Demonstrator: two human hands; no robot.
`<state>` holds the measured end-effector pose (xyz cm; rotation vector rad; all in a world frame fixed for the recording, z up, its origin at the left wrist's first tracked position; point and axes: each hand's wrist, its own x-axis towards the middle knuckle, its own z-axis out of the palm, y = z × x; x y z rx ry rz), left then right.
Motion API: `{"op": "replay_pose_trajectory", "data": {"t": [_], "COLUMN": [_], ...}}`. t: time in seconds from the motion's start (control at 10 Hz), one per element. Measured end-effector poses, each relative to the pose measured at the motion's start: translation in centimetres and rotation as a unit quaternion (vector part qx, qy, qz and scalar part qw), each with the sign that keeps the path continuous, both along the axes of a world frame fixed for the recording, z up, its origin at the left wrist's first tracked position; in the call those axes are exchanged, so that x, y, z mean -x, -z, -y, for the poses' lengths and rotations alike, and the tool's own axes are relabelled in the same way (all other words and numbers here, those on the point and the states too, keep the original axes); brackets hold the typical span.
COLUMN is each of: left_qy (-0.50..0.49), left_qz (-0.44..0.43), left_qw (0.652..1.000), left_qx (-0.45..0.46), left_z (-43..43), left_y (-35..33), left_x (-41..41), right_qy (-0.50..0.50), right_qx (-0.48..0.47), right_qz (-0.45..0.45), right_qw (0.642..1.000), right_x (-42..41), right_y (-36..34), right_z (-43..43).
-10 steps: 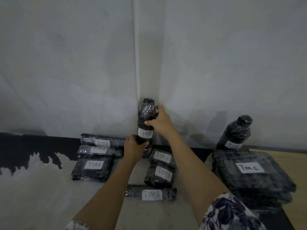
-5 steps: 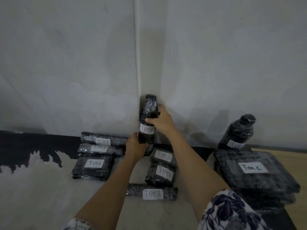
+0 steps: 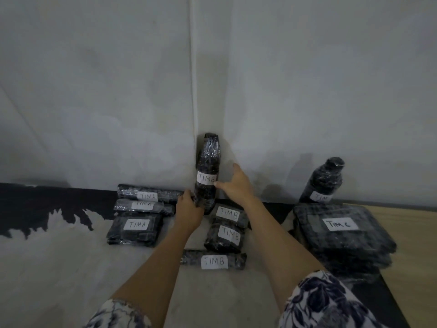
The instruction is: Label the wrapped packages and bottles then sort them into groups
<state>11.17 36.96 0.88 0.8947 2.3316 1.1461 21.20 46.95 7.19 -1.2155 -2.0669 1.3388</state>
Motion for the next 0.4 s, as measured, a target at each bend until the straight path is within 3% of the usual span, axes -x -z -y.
{"op": "replay_pose_trajectory", "data": {"t": [0.4], "left_qy": [0.072], "left_qz": [-0.037], "left_qw": [0.995], "left_qx": [0.056], "left_z": [9.1], "left_y": [-2.9], "left_x": [-4.2], "right_qy": [0.042], "right_qx": [-0.070], "right_qz": [0.123], "right_qw": [0.989], "right_x": [-6.6], "right_y": [1.4], "right_z": [9.7]}}
